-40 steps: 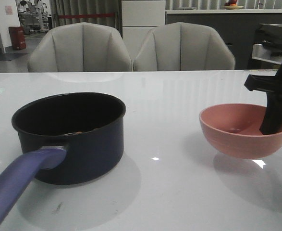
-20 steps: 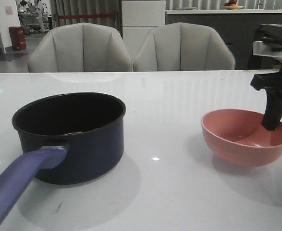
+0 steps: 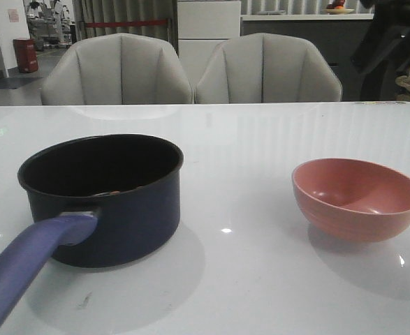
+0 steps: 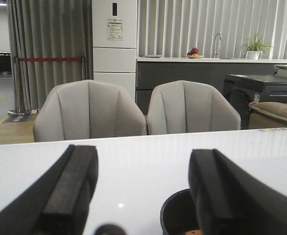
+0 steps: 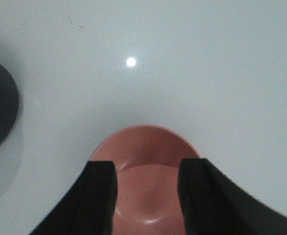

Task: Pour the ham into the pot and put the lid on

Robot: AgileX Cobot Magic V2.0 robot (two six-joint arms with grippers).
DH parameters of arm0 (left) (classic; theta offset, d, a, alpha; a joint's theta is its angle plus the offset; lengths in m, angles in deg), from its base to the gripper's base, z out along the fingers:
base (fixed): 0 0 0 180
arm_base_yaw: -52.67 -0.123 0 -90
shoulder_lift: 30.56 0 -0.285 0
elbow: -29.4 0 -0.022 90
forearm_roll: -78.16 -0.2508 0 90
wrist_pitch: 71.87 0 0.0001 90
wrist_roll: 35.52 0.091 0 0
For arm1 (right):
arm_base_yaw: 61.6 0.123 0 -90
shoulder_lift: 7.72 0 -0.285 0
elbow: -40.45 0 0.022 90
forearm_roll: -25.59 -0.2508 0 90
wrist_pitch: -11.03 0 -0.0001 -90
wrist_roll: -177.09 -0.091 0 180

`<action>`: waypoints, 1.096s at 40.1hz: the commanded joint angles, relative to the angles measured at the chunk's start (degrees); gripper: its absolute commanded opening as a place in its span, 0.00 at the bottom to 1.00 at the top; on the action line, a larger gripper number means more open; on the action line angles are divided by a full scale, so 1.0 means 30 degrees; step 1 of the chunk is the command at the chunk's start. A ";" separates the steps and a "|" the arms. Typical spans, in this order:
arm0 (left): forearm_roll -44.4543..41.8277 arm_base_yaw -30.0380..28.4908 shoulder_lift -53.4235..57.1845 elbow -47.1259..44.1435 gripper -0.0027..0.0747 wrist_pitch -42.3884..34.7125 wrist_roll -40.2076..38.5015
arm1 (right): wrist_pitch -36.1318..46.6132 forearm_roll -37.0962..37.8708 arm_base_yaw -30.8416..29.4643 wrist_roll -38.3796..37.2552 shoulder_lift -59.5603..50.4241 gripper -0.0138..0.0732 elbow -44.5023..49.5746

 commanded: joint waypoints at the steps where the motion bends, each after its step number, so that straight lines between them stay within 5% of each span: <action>1: 0.0151 0.0156 -0.0169 0.0553 0.61 -0.1529 -0.0011 | 0.2763 -0.0170 0.0813 0.0285 -0.2427 0.63 0.1123; 16: 0.0151 0.0156 -0.0169 0.0553 0.61 -0.1529 -0.0011 | 0.9882 -0.0469 0.3632 0.0285 -1.1757 0.63 0.8830; 30: 0.0151 0.0156 -0.0169 0.0553 0.61 -0.1356 -0.0011 | 1.0215 -0.0544 0.3667 0.0268 -1.8558 0.63 1.3535; 34: 0.0151 0.0156 -0.0169 0.0553 0.61 -0.0998 -0.0011 | 0.9640 -0.0544 0.3667 0.0268 -1.9117 0.54 1.4345; 38: 0.0151 0.0156 -0.0169 0.0553 0.61 -0.0733 -0.0011 | 0.9774 -0.0544 0.3667 0.0268 -1.9121 0.29 1.4687; 44: 0.0151 0.0156 -0.0169 0.0599 0.62 0.0000 -0.0011 | 0.9756 -0.0544 0.3667 0.0268 -1.9121 0.34 1.4687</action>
